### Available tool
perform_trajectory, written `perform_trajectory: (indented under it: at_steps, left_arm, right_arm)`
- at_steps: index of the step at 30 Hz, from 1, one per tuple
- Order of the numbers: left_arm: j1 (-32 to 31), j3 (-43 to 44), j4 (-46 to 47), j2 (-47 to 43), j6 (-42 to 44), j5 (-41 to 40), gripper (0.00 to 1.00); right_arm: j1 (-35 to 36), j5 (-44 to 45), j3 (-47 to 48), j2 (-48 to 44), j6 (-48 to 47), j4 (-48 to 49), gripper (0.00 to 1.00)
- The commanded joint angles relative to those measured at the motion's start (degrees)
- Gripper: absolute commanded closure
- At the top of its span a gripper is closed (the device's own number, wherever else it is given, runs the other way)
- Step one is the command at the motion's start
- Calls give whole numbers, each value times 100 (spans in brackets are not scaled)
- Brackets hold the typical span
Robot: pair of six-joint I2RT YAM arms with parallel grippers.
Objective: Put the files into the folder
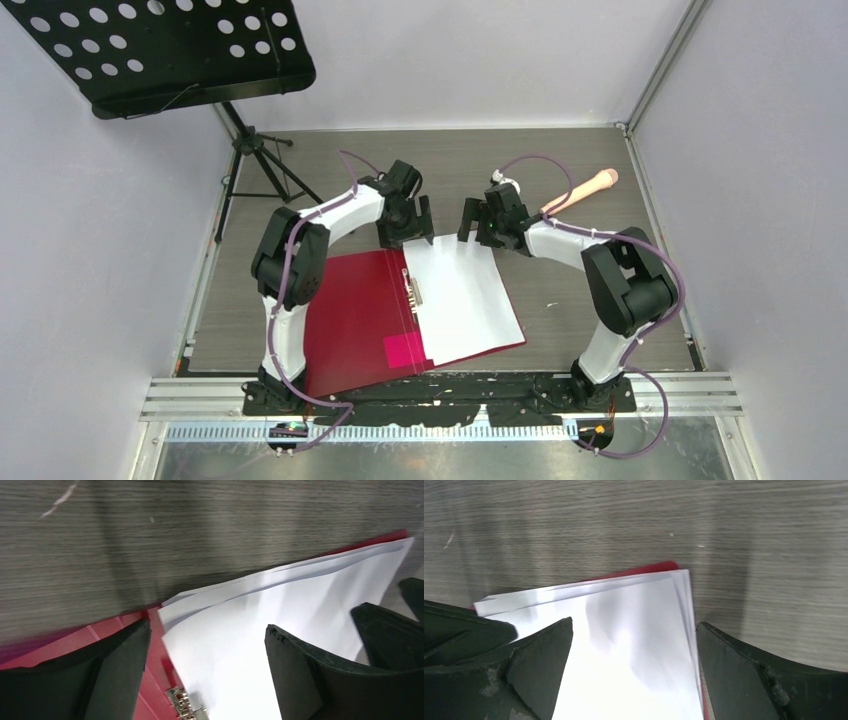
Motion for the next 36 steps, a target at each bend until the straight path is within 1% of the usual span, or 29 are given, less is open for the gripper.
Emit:
perform_trajectory:
  at_steps: [1, 4, 6, 7, 8, 10, 11, 12, 13, 14, 15, 16, 18, 22, 26, 31, 33, 36]
  left_arm:
    - [-19, 353, -419, -462, 500, -859, 15]
    - [-27, 584, -345, -476, 701, -887, 15]
    - [-15, 765, -208, -389, 781, -792, 15]
    - [-19, 911, -197, -303, 805, -758, 16]
    - [-17, 1086, -186, -195, 827, -703, 16]
    - [-18, 1447, -156, 54, 829, -640, 17]
    - [-19, 1668, -171, 192, 834, -634, 19]
    - [-15, 1883, -206, 360, 840, -481, 20]
    - [-14, 2083, -216, 496, 830, -391, 23]
    - [-19, 2245, -209, 641, 796, -325, 26]
    - [-19, 2396, -190, 761, 763, -256, 29]
    - [-19, 2527, -150, 856, 724, -165, 31]
    - [-28, 2600, -9, 1031, 628, -47, 36]
    - [-64, 2688, 132, 1292, 492, 153, 42]
    - [-152, 2721, 94, 1462, 421, 154, 50]
    - [-231, 2307, 234, 1422, 276, 52, 56]
    - [-254, 2183, 236, 1393, 239, 48, 57]
    - [-311, 1965, 246, 1270, 196, 6, 62]
  right_arm:
    - [2, 546, 300, -457, -45, -450, 1]
    - [1, 707, 269, -812, -9, -903, 1]
    - [6, 779, 37, -1189, 129, -1178, 0]
    - [43, 699, -239, -1504, 244, -1253, 2]
    - [93, 646, -401, -1693, 317, -1387, 3]
    - [360, 610, -939, -2271, 522, -1620, 12]
    - [626, 632, -1314, -2680, 700, -1711, 15]
    - [762, 632, -1510, -2874, 809, -1873, 25]
    - [1027, 599, -1868, -3262, 1056, -1934, 32]
    - [1160, 566, -2037, -3429, 1189, -2087, 45]
    - [1452, 580, -2316, -3774, 1469, -2195, 52]
    - [1597, 634, -2428, -3926, 1589, -2425, 63]
    - [2185, 727, -2714, -4552, 2097, -2731, 71]
    - [2740, 766, -3073, -5262, 2643, -3193, 77]
    - [3055, 698, -3096, -5539, 2825, -3482, 78]
    - [3468, 546, -3266, -5386, 3046, -3291, 79]
    - [3566, 531, -3341, -5262, 3093, -3157, 79]
    - [3612, 534, -3402, -5087, 3079, -2922, 79]
